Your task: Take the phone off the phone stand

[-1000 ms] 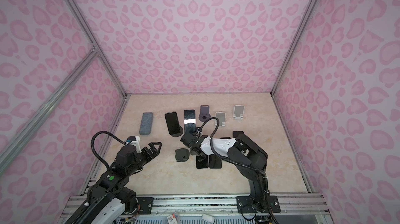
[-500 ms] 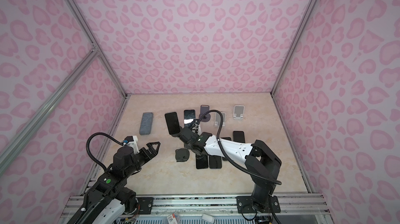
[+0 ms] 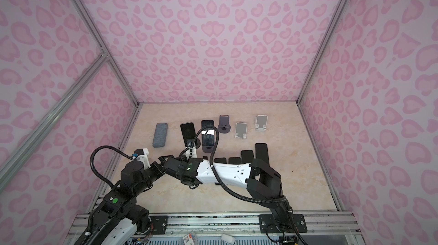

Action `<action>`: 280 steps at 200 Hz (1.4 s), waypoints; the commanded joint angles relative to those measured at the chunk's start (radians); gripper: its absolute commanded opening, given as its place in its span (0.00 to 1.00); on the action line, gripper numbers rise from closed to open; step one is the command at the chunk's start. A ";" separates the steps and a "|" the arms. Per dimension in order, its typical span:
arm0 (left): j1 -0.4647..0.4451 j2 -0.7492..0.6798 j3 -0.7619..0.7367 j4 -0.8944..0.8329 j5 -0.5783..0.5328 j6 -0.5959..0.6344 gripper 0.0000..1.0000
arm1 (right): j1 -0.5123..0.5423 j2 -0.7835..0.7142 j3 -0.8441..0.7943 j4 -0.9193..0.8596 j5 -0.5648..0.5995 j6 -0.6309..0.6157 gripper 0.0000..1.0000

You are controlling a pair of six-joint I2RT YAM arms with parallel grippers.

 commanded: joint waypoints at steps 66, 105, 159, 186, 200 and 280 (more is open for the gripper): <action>0.000 0.038 -0.013 0.009 -0.014 -0.003 1.00 | -0.010 0.011 -0.126 0.072 -0.029 0.055 0.93; 0.000 0.058 -0.019 0.018 -0.010 -0.003 1.00 | -0.018 0.030 -0.156 0.118 -0.049 0.052 0.84; 0.000 0.071 -0.014 0.029 -0.018 -0.002 1.00 | -0.028 -0.001 -0.231 0.199 -0.036 -0.005 0.67; 0.000 0.092 -0.003 0.031 -0.016 0.003 1.00 | -0.032 -0.035 -0.285 0.268 -0.045 -0.048 0.62; 0.000 0.105 0.004 0.032 -0.015 0.006 1.00 | -0.032 -0.056 -0.306 0.298 -0.060 -0.073 0.56; 0.000 0.188 0.024 0.072 0.001 0.008 1.00 | -0.013 -0.169 -0.357 0.267 -0.021 -0.128 0.52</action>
